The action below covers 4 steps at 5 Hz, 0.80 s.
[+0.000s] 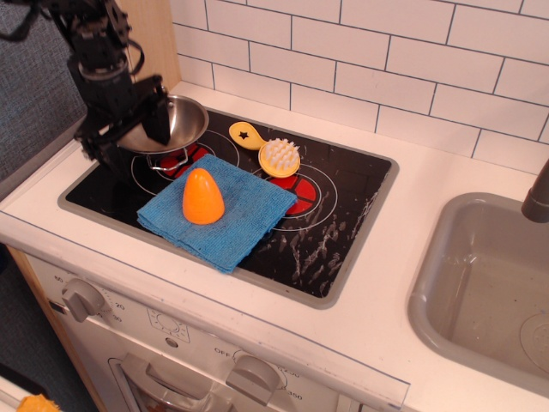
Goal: Move the pan to the back left corner of the stove top
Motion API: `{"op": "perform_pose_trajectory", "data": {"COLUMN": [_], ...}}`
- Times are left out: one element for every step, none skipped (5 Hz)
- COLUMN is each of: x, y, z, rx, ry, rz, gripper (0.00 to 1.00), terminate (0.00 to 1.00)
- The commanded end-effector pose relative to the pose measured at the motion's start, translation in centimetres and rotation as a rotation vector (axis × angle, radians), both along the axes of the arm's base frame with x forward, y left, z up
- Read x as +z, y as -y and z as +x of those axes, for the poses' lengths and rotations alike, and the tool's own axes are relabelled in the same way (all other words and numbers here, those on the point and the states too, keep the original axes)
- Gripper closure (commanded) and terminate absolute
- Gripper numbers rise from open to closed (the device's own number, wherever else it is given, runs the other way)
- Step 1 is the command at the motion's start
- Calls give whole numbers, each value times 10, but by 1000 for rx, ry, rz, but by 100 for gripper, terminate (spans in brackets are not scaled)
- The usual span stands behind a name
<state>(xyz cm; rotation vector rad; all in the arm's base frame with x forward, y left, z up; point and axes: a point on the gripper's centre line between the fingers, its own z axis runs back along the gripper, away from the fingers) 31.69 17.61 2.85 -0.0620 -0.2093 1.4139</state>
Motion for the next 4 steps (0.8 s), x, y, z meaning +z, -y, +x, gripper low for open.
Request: {"op": "perform_pose_trajectory", "data": {"x": [41, 64, 100, 100], "y": [5, 13, 26, 26], "z": [-6, -11, -27, -27], "rx": [-13, -30, -20, -20], "ry": [85, 118, 191, 191], "rz": [54, 77, 141, 141], "gripper": [0, 0, 0, 0], "terminate": [0, 0, 0, 0]}}
